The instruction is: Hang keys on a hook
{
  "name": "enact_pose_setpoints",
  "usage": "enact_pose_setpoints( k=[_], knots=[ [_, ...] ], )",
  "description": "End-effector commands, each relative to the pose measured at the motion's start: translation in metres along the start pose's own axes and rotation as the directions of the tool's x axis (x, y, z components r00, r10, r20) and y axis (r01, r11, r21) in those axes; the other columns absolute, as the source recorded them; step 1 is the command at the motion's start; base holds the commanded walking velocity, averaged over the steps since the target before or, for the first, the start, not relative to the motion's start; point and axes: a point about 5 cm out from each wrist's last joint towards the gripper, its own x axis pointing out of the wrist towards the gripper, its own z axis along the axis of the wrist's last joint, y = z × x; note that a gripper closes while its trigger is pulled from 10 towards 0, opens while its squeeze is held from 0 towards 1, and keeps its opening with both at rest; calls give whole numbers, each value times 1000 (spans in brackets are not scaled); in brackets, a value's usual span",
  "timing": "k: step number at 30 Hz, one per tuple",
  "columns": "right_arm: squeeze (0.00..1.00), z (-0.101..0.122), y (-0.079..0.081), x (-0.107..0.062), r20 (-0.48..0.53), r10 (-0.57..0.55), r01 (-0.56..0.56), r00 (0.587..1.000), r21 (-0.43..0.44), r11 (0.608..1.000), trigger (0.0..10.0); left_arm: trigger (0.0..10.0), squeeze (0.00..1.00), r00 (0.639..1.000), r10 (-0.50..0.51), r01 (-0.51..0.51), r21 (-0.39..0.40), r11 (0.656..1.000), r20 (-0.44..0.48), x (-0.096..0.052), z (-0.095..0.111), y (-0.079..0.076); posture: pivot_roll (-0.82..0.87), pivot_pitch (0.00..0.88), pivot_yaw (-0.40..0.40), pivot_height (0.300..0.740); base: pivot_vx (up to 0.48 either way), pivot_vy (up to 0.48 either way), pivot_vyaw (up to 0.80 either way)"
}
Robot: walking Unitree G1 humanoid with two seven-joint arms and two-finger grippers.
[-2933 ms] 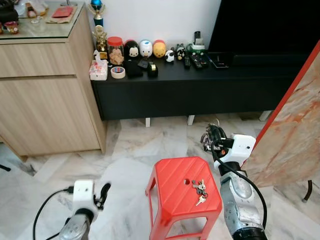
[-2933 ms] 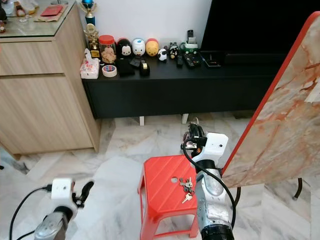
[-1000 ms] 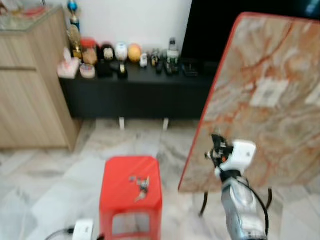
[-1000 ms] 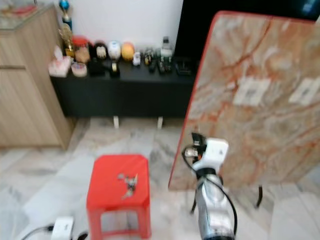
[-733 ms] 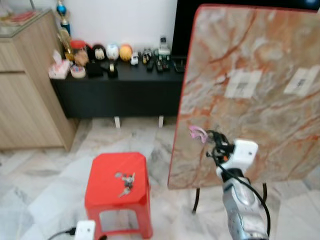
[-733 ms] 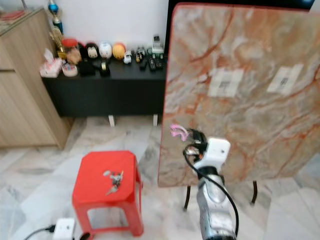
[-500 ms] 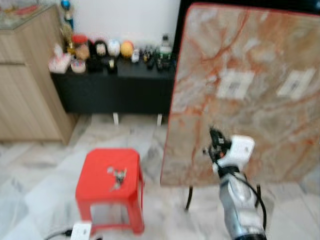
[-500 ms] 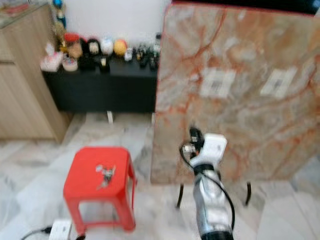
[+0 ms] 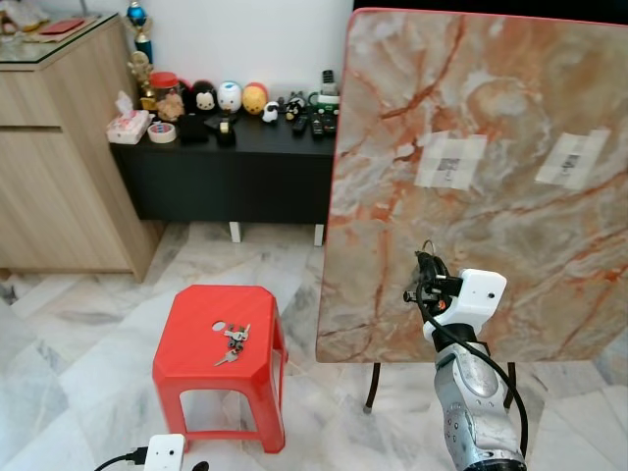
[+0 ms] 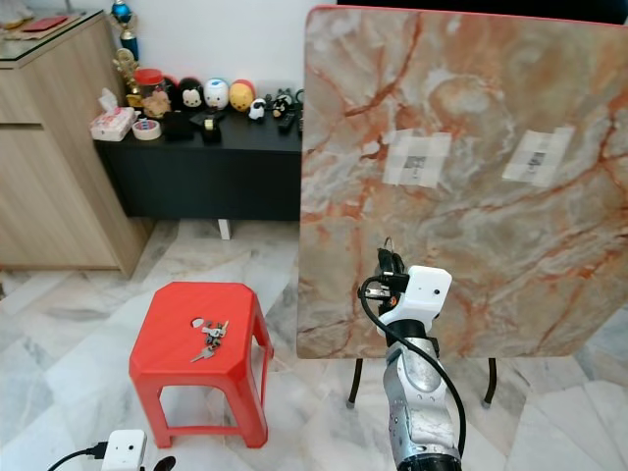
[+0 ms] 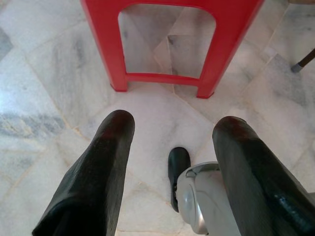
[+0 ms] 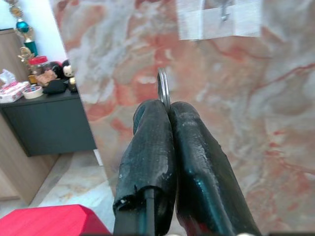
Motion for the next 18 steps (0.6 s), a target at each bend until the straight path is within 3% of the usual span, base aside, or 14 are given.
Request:
enact_pose_setpoints(
  k=[1,6,9,18],
  knots=[
    [0,2,-1,3,10,-17,17,1000,16,1000,10000,10000,0,1000,1,-1,-15,1000,-3,0,-1,0,57,0,-92,740,0,0,0],
    [0,2,-10,4,0,-95,95,995,56,994,10000,10000,0,1000,4,-4,-21,1000,1,1,1,0,63,0,-97,740,0,0,0],
    [0,0,-18,3,-28,-171,174,985,162,971,10000,10000,0,1000,2,-2,-19,1000,-6,0,-1,0,60,0,-94,740,0,0,0],
    [0,-1,-19,3,-39,-180,184,983,140,973,10000,10000,0,1000,-2,2,-21,1000,-15,-2,-5,-1,59,0,-94,740,0,0,0]
  ],
)
